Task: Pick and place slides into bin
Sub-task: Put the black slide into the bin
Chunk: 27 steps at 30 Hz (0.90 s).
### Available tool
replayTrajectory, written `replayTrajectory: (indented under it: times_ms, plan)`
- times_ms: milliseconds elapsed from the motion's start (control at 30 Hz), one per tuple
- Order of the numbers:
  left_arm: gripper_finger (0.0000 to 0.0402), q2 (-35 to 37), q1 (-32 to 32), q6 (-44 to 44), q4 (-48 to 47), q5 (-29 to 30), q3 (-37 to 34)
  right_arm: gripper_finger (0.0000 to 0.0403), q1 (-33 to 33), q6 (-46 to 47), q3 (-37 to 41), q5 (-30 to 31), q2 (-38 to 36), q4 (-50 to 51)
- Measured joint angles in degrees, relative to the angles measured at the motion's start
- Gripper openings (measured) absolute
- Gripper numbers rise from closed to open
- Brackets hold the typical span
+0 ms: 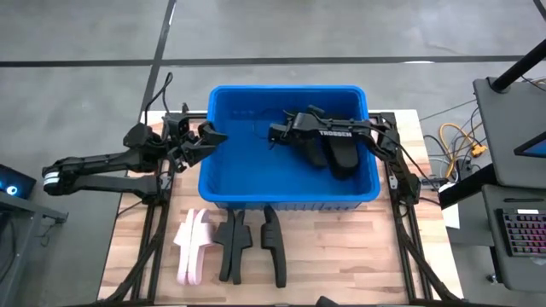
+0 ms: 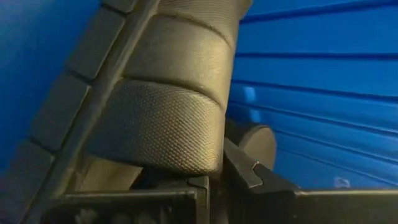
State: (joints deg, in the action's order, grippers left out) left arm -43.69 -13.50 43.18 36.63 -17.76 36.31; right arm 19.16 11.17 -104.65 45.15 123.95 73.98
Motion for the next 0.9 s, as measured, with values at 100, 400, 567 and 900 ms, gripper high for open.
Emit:
replayTrajectory:
  times_ms: [100, 400, 567, 900]
  plan:
    - [0.027, 0.07, 0.0, 0.0, 0.25, -0.02, -0.02, 0.0013, 0.16, 1.53, -0.01, -2.77, 0.14, -1.28]
    - [0.027, 0.65, 0.0, 0.02, 0.08, -0.16, -0.02, 0.0021, 0.32, 1.87, 0.0, -4.77, 0.19, -2.0]
    - [0.027, 0.64, 0.01, -0.02, 0.06, -0.71, -0.04, 0.0069, 0.48, 1.89, 0.01, -6.63, 0.27, -2.19]
    - [0.027, 0.64, 0.0, 0.02, 0.08, -1.75, -0.04, 0.0159, 0.53, 1.18, 0.03, -10.78, 0.29, -2.63]
